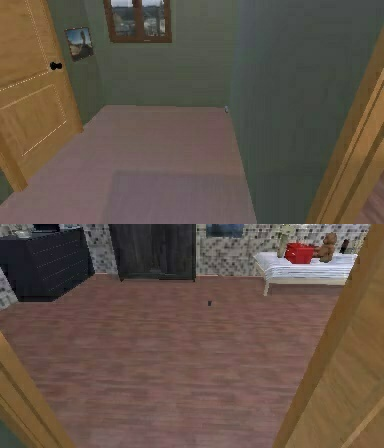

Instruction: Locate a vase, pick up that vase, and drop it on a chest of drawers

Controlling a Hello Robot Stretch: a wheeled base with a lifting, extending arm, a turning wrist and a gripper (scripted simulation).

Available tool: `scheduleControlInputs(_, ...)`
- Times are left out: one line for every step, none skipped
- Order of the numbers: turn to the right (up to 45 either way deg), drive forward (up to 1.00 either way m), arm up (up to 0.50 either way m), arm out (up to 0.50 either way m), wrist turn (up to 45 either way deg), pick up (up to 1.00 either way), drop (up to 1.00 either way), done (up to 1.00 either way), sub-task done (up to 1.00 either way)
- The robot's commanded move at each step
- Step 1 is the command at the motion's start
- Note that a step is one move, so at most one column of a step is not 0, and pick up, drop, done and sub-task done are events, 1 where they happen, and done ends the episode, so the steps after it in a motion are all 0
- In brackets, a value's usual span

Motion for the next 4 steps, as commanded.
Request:
scheduleControlInputs(3.0, 0.0, 0.0, 0.0, 0.0, 0.0, 0.0, 0.0, 0.0)
scheduleControlInputs(0.0, 0.1, 0.0, 0.0, 0.0, 0.0, 0.0, 0.0, 0.0)
scheduleControlInputs(-45.0, 0.0, 0.0, 0.0, 0.0, 0.0, 0.0, 0.0, 0.0)
scheduleControlInputs(-39.0, 0.0, 0.0, 0.0, 0.0, 0.0, 0.0, 0.0, 0.0)
